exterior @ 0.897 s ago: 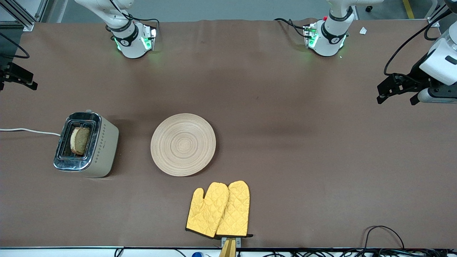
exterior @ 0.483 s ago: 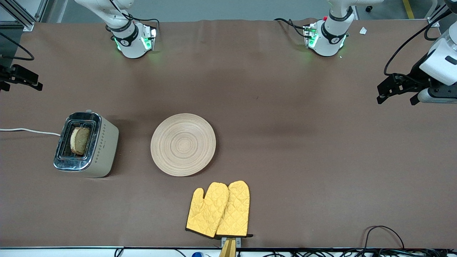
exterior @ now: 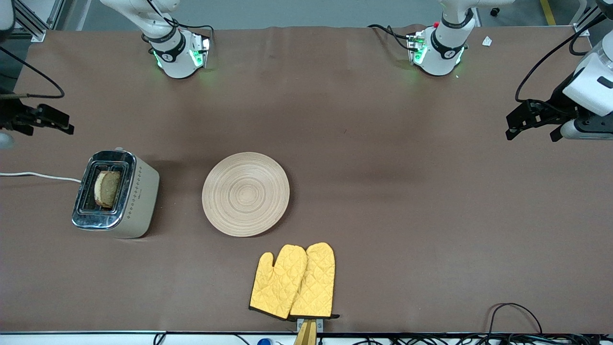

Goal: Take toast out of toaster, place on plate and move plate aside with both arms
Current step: 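Reach the right gripper down to the bread slice in the toaster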

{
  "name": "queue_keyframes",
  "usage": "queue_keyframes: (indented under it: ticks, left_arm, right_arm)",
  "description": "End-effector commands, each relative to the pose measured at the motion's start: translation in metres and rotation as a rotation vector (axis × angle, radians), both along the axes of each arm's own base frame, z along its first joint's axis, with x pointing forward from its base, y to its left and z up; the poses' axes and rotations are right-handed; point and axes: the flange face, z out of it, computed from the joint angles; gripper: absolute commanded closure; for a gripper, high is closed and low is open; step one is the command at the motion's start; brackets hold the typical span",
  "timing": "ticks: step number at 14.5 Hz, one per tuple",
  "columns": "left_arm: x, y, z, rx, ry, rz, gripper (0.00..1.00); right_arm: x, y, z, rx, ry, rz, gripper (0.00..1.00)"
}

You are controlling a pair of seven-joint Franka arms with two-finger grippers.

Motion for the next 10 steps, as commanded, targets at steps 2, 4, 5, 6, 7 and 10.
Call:
queue_keyframes:
  ticks: [2,4,5,6,7,10]
  left_arm:
    - [0.002,-0.005,0.005,0.016,0.004,0.004,0.00]
    - [0.002,-0.005,0.002,0.015,0.011,0.007,0.00]
    - [0.003,-0.003,0.001,0.015,0.012,0.010,0.00]
    - [0.006,-0.002,-0.004,0.015,0.020,0.011,0.00]
    - [0.008,0.000,-0.006,0.015,0.023,0.014,0.00]
    - [0.014,0.001,-0.007,0.016,0.020,0.014,0.00]
  right_arm:
    - [0.000,-0.004,-0.049,0.005,-0.023,0.005,0.00]
    - [0.003,-0.007,-0.071,0.001,-0.051,0.001,0.00]
    - [0.005,-0.009,-0.081,0.000,-0.059,-0.002,0.00]
    - [0.007,-0.014,-0.090,-0.001,-0.070,-0.010,0.00]
    - [0.009,-0.017,-0.098,-0.001,-0.082,-0.015,0.00]
    - [0.019,-0.017,-0.122,0.001,-0.075,-0.013,0.00]
